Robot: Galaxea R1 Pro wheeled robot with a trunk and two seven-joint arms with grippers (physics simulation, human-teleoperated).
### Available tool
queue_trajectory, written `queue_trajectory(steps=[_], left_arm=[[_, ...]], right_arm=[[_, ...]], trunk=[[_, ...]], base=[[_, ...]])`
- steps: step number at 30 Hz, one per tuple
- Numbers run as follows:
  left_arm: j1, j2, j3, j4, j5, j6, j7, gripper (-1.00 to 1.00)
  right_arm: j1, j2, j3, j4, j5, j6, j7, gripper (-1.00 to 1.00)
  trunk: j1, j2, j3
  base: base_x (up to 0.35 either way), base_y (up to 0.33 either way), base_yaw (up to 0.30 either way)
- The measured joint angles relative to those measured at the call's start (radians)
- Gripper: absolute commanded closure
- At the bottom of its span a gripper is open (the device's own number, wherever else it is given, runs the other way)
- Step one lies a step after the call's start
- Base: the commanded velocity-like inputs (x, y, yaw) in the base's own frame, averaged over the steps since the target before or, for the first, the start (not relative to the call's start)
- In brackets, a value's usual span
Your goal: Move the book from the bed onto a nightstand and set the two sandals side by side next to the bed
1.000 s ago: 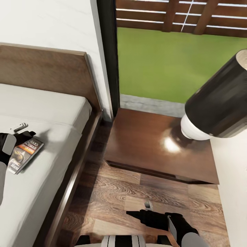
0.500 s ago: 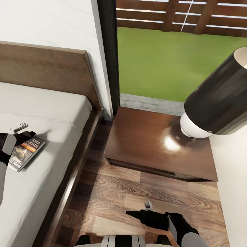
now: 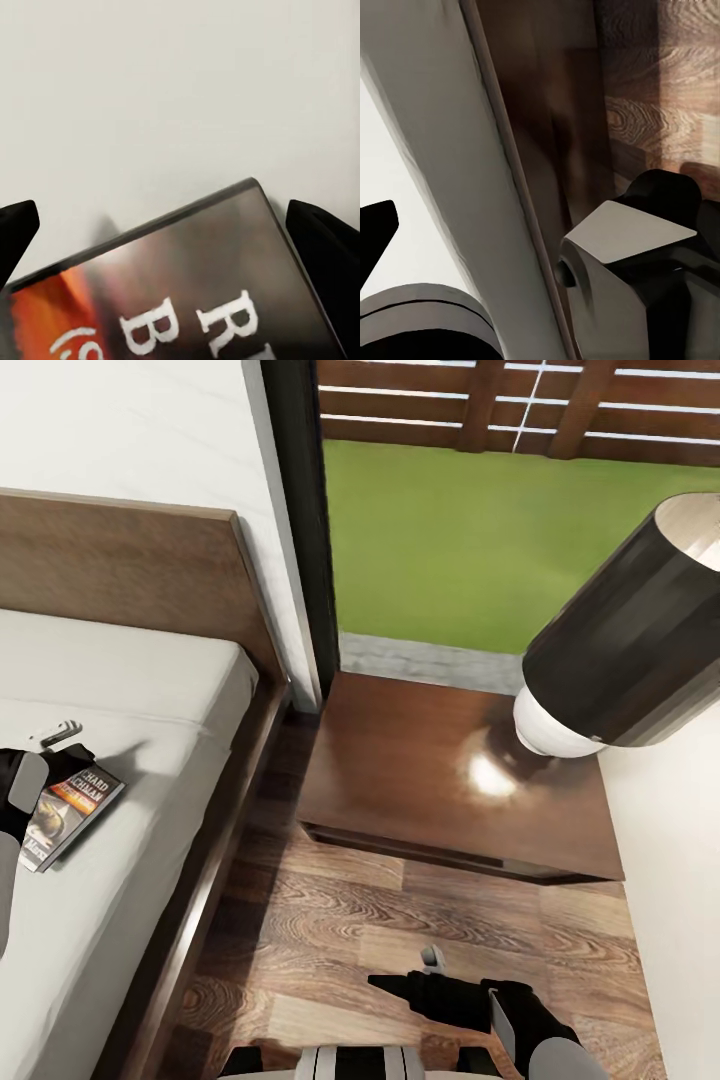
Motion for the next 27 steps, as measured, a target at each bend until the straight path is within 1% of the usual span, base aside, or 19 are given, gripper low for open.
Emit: queue_trajectory(steps=[3, 5, 7, 9, 17, 22, 27], left_arm=[[0.000, 0.000, 0.000, 0.000, 0.000, 0.000, 0.000, -1.00], [0.000, 0.000, 0.000, 0.002, -0.006, -0.001, 0.002, -1.00], [0.000, 0.000, 0.001, 0.006, 0.005, -0.003, 0.000, -1.00], [0.000, 0.000, 0.000, 0.008, 0.008, -0.003, -0.002, -1.00], [0.000, 0.000, 0.000, 0.008, 0.009, -0.003, -0.002, -1.00], [0.000, 0.000, 0.000, 0.007, 0.011, -0.003, -0.002, -1.00], [0.000, 0.000, 0.000, 0.006, 0.008, -0.004, 0.000, -1.00]], right_arm=[[0.000, 0.000, 0.000, 0.000, 0.000, 0.000, 0.000, -1.00], [0.000, 0.000, 0.000, 0.000, 0.000, 0.000, 0.000, -1.00], [0.000, 0.000, 0.000, 0.000, 0.000, 0.000, 0.000, -1.00], [0.000, 0.000, 0.000, 0.000, 0.000, 0.000, 0.000, -1.00], [0.000, 0.000, 0.000, 0.000, 0.000, 0.000, 0.000, -1.00], [0.000, 0.000, 0.000, 0.000, 0.000, 0.000, 0.000, -1.00], [0.000, 0.000, 0.000, 0.000, 0.000, 0.000, 0.000, -1.00]], trunk=[[0.000, 0.000, 0.000], [0.000, 0.000, 0.000], [0.000, 0.000, 0.001], [0.000, 0.000, 0.001], [0.000, 0.000, 0.001], [0.000, 0.000, 0.001], [0.000, 0.000, 0.001]], base=[[0.000, 0.000, -0.029], [0.000, 0.000, -0.181], [0.000, 0.000, -0.196], [0.000, 0.000, -0.100], [-0.004, 0.000, -0.018], [-0.181, 0.000, -0.001], [-0.052, 0.000, 0.000]])
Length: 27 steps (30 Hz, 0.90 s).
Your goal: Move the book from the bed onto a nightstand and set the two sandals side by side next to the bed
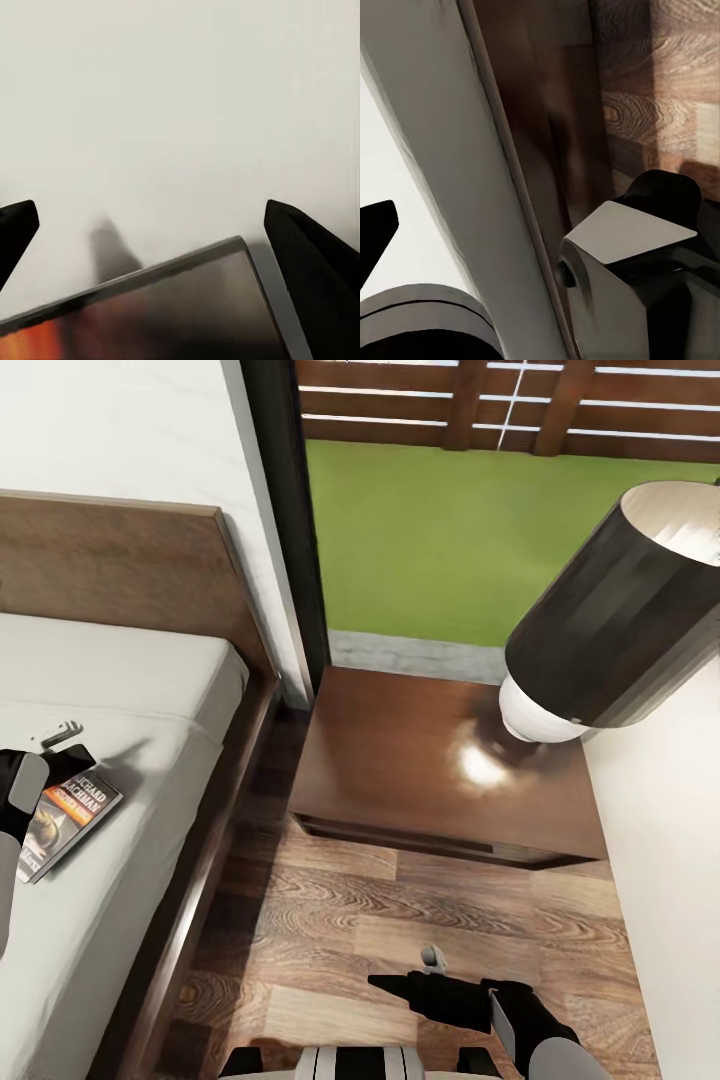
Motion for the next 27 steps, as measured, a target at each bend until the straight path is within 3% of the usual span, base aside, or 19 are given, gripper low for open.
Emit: queue_trajectory(steps=[27], left_arm=[[0.000, 0.000, -0.001, 0.005, -0.003, 0.001, -0.001, -1.00]], right_arm=[[0.000, 0.000, 0.000, 0.000, 0.000, 0.000, 0.000, -1.00]], trunk=[[0.000, 0.000, 0.000]], base=[[-0.001, 0.000, -0.042]])
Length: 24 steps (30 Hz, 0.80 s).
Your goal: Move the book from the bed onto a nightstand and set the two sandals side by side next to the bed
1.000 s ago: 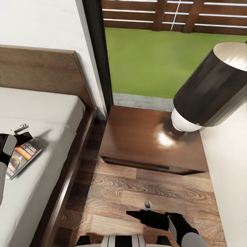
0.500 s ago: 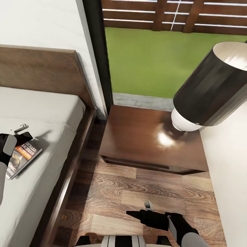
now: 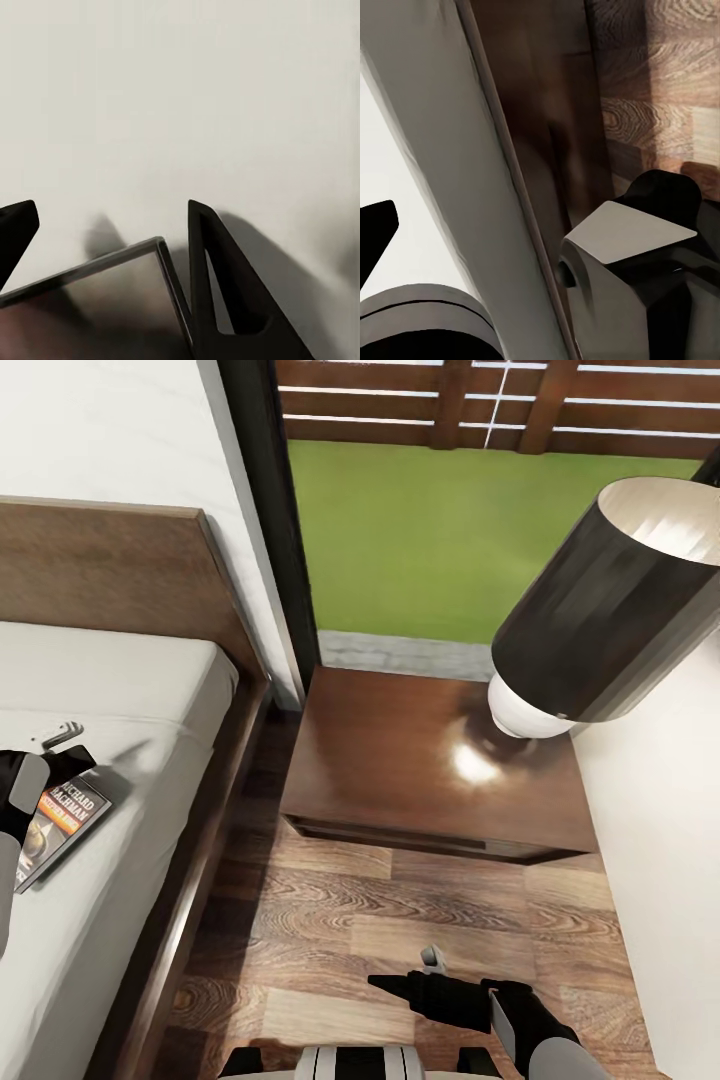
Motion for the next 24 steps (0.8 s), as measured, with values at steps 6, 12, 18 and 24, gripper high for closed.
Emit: queue_trajectory(steps=[6, 12, 18, 24], left_arm=[[0.009, -0.002, 0.012, -0.011, -0.002, 0.000, -0.004, -1.00], [0.021, -0.003, 0.016, -0.025, -0.007, -0.001, -0.005, -1.00], [0.051, -0.002, 0.043, -0.055, -0.007, -0.004, -0.015, -1.00], [0.056, -0.002, 0.045, -0.062, -0.005, -0.004, -0.016, -1.00]], right_arm=[[0.001, -0.001, 0.003, -0.001, -0.002, 0.003, 0.000, -1.00], [0.001, -0.001, 0.003, -0.001, -0.002, 0.003, 0.000, -1.00], [0.002, -0.001, 0.003, -0.002, -0.002, 0.003, 0.000, -1.00], [0.002, -0.002, 0.003, -0.002, -0.002, 0.003, 0.000, -1.00]], trunk=[[0.000, 0.000, 0.000], [0.000, 0.000, 0.000], [0.000, 0.000, 0.000], [0.000, 0.000, 0.000]], base=[[0.000, 0.000, -0.001], [0.000, 0.000, 0.000], [0.000, 0.000, 0.000], [0.000, 0.000, 0.000]])
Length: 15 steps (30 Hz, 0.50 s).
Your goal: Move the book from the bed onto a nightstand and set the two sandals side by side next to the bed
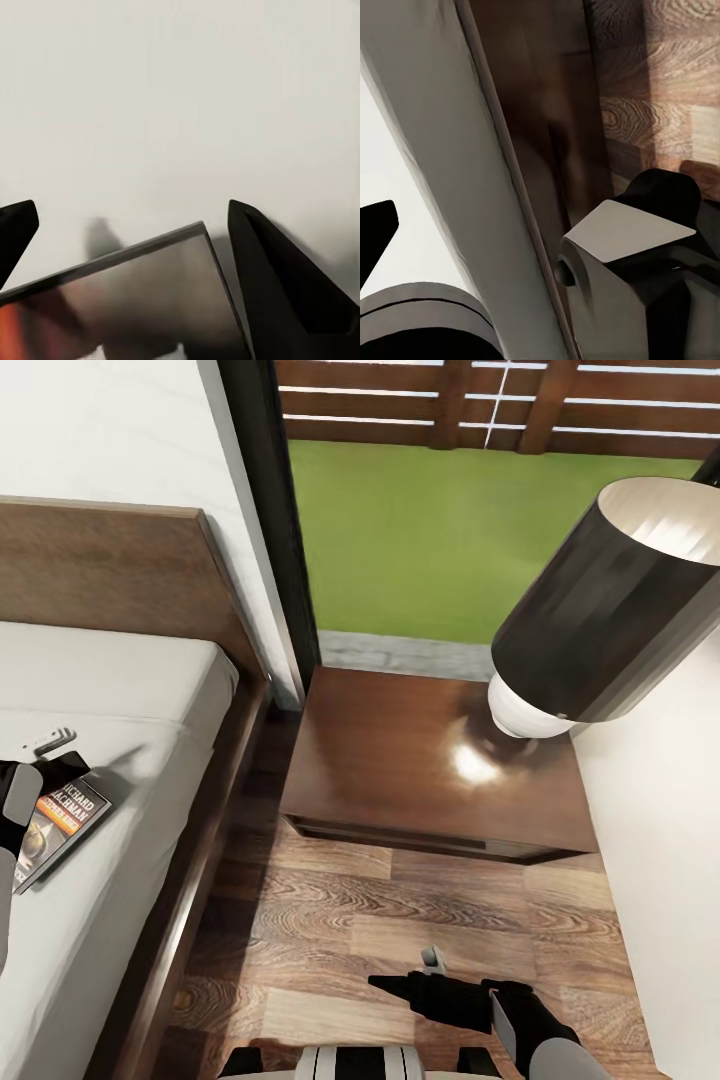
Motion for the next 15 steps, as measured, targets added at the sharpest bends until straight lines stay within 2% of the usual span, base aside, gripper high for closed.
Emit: queue_trajectory(steps=[15], left_arm=[[0.001, -0.001, 0.000, 0.010, 0.011, -0.001, -0.001, -1.00]], right_arm=[[0.000, 0.000, 0.000, 0.000, 0.000, 0.000, 0.000, -1.00]], trunk=[[-0.008, 0.014, 0.006]], base=[[0.000, 0.000, 0.000]])
